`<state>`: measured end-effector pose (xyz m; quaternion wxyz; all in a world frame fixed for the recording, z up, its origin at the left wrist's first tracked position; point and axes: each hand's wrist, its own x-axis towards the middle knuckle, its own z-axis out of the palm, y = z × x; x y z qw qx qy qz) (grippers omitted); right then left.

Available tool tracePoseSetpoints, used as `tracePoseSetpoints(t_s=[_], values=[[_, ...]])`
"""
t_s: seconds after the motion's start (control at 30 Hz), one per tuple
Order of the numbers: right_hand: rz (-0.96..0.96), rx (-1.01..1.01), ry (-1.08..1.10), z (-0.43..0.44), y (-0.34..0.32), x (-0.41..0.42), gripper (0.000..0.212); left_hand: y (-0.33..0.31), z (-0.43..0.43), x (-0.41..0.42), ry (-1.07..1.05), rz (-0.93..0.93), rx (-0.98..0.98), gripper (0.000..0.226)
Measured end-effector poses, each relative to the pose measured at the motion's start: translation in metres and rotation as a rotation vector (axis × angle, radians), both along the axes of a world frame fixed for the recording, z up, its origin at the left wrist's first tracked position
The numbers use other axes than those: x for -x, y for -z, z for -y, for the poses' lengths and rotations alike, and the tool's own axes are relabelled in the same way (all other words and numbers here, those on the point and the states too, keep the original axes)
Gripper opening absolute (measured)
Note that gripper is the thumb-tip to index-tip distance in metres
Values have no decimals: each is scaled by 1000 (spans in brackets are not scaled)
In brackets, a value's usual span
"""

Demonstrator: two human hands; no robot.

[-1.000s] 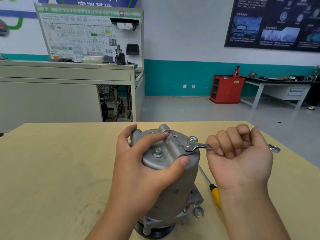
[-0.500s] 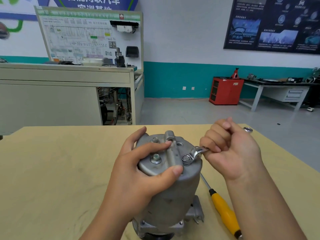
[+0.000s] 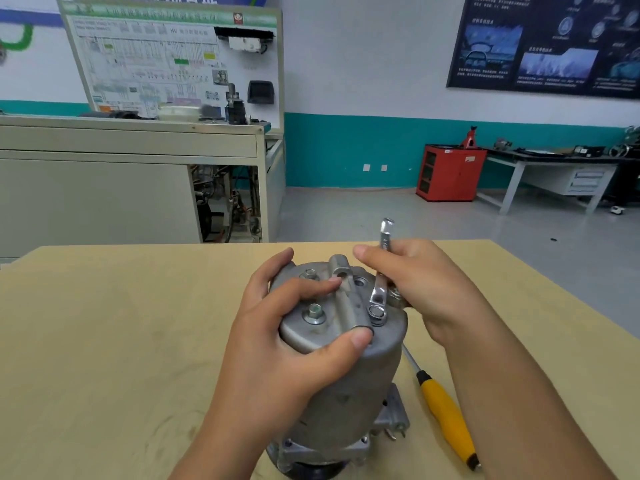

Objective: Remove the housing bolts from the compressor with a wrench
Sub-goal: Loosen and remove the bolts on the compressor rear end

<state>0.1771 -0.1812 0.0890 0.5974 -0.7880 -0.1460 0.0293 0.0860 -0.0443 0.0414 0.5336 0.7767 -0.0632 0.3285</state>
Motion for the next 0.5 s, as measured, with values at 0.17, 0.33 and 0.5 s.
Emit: tracePoseSetpoints(t_s=[0.17, 0.33, 0.5], values=[[210, 364, -16, -8, -24, 0, 40, 1, -2, 1, 1, -28, 4, 51], [439, 514, -55, -22, -28, 11, 43, 2, -2, 2, -13, -48, 10, 52], [499, 558, -94, -23, -32, 13, 50, 2, -2, 3, -11, -55, 16, 52]])
